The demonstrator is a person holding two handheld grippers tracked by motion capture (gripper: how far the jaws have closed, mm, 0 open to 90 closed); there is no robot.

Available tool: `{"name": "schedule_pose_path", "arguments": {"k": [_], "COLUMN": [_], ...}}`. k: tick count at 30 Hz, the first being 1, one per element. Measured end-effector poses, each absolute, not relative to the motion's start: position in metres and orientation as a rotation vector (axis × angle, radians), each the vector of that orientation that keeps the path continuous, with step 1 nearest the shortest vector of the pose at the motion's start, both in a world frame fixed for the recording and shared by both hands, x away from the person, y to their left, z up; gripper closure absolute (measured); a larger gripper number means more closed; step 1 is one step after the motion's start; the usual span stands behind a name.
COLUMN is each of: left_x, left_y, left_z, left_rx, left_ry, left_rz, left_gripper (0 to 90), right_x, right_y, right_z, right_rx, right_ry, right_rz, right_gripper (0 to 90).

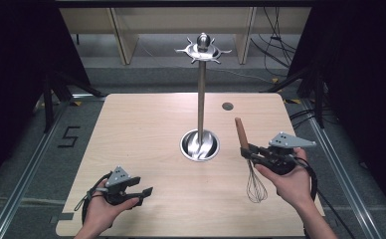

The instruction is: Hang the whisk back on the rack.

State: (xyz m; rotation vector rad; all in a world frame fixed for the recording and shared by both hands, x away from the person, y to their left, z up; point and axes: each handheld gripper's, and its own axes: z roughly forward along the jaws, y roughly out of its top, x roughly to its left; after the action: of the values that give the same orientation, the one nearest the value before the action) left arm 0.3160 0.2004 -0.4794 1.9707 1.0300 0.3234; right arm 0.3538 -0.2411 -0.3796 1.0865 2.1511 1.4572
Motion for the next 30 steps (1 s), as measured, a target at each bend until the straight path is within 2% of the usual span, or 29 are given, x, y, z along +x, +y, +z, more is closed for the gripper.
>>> {"name": "schedule_pose_path", "arguments": {"k": [14,30], "left_x": [0.315,0.315], "left_y": [0.201,0.202], "left_z": [-0.479,-0.479], "left_rx": [1.961,1.971], "left_ry": [1.036,1.035], "left_rz": [0.319,0.324], "left_gripper": [36.6,36.6], "right_x": [0.365,0.371], "right_y": [-0.213,-0.195], "right_z": [-0.358,-0.345], "right_rx": [0.982,0.941], "right_ry": [2.127,2.115], "right_rz": [1.677,1.713], "right_gripper": [73.4,73.4]}}
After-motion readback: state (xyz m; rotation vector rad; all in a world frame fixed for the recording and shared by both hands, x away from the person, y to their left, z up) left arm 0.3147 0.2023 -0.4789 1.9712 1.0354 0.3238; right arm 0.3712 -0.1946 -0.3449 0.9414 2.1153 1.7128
